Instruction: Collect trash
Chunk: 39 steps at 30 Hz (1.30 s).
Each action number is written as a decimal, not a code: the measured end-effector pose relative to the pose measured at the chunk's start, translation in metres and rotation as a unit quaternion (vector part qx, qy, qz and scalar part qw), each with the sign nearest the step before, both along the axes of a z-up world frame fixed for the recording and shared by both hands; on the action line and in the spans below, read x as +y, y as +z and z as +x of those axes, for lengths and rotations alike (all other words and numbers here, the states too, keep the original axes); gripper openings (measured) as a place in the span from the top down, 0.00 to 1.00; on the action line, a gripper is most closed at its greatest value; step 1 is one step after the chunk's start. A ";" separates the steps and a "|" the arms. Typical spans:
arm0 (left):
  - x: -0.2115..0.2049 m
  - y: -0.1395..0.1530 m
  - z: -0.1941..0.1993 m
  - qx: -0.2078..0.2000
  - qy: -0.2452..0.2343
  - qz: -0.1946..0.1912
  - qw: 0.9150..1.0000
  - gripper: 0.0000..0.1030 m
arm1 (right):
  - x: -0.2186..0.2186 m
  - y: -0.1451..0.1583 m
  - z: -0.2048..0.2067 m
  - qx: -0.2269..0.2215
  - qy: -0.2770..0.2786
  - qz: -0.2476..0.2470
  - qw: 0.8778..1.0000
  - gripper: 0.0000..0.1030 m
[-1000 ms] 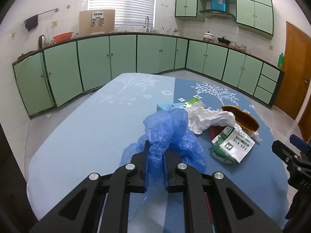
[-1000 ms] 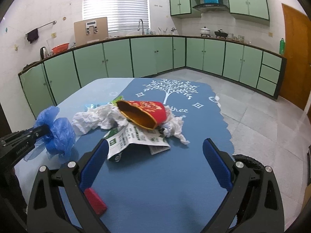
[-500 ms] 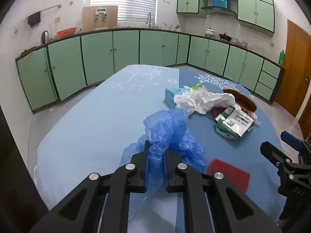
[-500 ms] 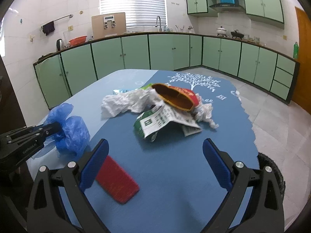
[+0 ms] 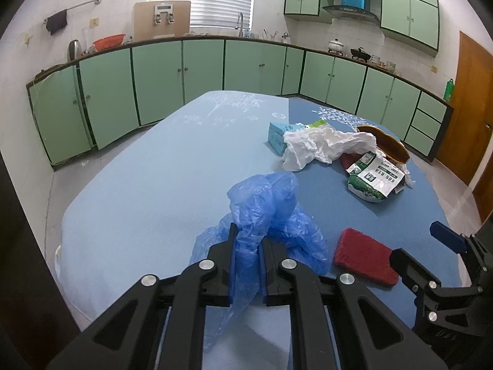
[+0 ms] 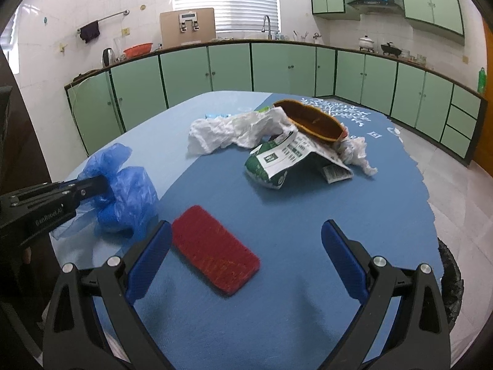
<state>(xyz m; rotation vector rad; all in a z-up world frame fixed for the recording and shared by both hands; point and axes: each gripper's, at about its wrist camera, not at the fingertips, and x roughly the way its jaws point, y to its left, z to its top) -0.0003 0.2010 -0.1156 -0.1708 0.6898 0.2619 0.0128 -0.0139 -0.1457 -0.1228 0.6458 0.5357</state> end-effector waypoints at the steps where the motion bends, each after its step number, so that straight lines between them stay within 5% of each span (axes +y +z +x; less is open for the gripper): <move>1: 0.001 -0.001 0.000 0.001 0.001 -0.001 1.000 0.89 | 0.000 -0.001 0.000 0.001 0.001 -0.001 1.000 0.08; 23: 0.003 -0.006 0.004 0.008 0.000 -0.004 1.000 0.89 | 0.008 -0.020 -0.001 0.030 0.034 -0.023 0.999 0.18; 39: 0.002 -0.006 0.004 0.009 0.000 -0.004 1.000 0.89 | 0.012 -0.024 -0.003 0.045 0.057 -0.031 0.997 0.44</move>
